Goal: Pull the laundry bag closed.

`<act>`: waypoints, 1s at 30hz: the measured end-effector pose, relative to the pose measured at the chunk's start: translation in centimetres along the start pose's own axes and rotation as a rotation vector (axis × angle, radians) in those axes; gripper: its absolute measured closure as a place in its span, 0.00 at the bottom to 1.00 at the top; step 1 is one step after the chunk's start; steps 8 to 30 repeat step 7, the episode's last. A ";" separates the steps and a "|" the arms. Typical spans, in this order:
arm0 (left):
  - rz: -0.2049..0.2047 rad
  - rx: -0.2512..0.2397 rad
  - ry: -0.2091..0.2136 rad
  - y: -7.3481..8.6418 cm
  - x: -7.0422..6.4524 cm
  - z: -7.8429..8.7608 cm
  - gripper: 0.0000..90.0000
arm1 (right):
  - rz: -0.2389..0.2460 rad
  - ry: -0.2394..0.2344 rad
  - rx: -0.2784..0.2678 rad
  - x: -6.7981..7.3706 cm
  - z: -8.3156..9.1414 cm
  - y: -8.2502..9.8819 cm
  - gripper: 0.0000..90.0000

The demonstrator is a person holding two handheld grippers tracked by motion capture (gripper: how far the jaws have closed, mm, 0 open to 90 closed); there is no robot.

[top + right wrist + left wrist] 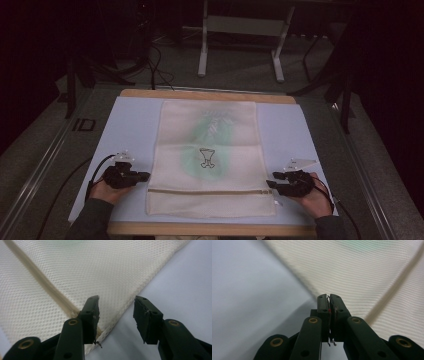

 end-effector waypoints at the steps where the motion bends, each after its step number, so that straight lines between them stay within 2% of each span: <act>1: 0.005 -0.005 -0.018 0.0 0.2 0.1 0.97 | -0.005 0.002 0.000 -0.1 -0.1 0.0 0.61; 3: 0.018 -0.015 -0.073 0.1 0.6 0.2 0.96 | -0.010 0.009 -0.001 -0.2 -0.4 0.2 0.60; 5: 0.037 -0.025 -0.148 0.2 1.2 0.2 0.92 | -0.020 0.016 0.002 -0.4 -0.8 0.2 0.60; 7: 0.066 -0.034 -0.213 0.3 1.7 0.2 0.83 | -0.019 0.012 0.017 -0.4 -1.3 0.3 0.60; 30: 0.066 -0.034 -0.213 0.3 1.7 0.2 0.83 | -0.019 0.012 0.017 -0.4 -1.3 0.3 0.60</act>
Point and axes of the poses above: each handheld gripper's, and its own axes: z roughly backward along the jaws, y roughly out of its underside, x roughly to its left, the point moved 3 cm from there along -z, roughly forward along the jaws
